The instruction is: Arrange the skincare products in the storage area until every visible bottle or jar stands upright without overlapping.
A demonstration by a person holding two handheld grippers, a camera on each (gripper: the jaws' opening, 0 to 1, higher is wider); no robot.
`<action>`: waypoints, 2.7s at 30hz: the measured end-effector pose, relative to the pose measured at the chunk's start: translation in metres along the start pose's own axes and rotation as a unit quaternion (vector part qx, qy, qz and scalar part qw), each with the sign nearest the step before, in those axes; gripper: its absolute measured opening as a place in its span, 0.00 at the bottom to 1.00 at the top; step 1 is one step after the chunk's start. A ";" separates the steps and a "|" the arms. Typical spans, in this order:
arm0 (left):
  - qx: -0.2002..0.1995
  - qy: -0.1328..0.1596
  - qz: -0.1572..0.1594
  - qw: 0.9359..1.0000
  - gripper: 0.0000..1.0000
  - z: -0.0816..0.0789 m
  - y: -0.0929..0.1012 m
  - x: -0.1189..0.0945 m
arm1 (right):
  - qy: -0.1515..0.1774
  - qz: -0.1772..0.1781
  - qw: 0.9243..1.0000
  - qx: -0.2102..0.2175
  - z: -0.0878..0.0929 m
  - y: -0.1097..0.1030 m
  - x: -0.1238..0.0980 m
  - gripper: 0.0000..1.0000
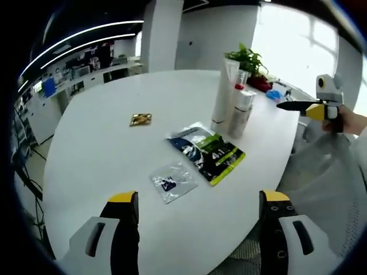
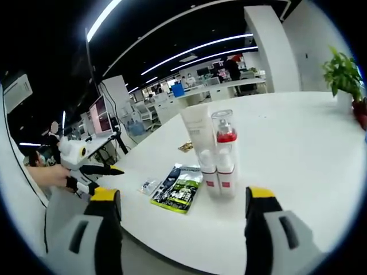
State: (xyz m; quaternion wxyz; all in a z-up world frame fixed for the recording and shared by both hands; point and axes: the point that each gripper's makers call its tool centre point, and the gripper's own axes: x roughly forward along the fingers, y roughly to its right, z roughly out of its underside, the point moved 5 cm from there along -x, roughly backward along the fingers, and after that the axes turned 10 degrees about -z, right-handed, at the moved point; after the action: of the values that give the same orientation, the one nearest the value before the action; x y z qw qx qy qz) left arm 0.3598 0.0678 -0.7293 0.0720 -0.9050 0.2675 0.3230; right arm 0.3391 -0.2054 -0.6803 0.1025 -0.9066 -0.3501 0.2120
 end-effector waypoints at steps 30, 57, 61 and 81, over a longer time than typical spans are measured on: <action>0.017 -0.027 -0.001 0.999 0.93 -0.010 -0.017 0.030 | 0.011 0.005 1.000 0.009 -0.002 0.002 -0.002 0.90; 0.057 -0.038 -0.022 0.997 0.92 -0.077 -0.059 0.126 | 0.016 0.016 1.000 0.021 -0.003 0.006 -0.003 0.90; 0.052 -0.037 -0.023 0.998 0.92 -0.085 -0.062 0.138 | 0.012 0.015 1.000 0.021 -0.002 0.006 -0.002 0.90; 0.031 -0.065 -0.051 0.996 0.86 -0.107 -0.092 0.203 | 0.007 0.025 0.999 0.038 0.001 0.010 -0.002 0.89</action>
State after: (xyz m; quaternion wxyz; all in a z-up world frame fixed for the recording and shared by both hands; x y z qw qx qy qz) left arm 0.5990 0.0246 -0.7759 0.1338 -0.8919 0.2258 0.3683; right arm 0.3431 -0.2139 -0.6842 0.1340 -0.9118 -0.3184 0.2218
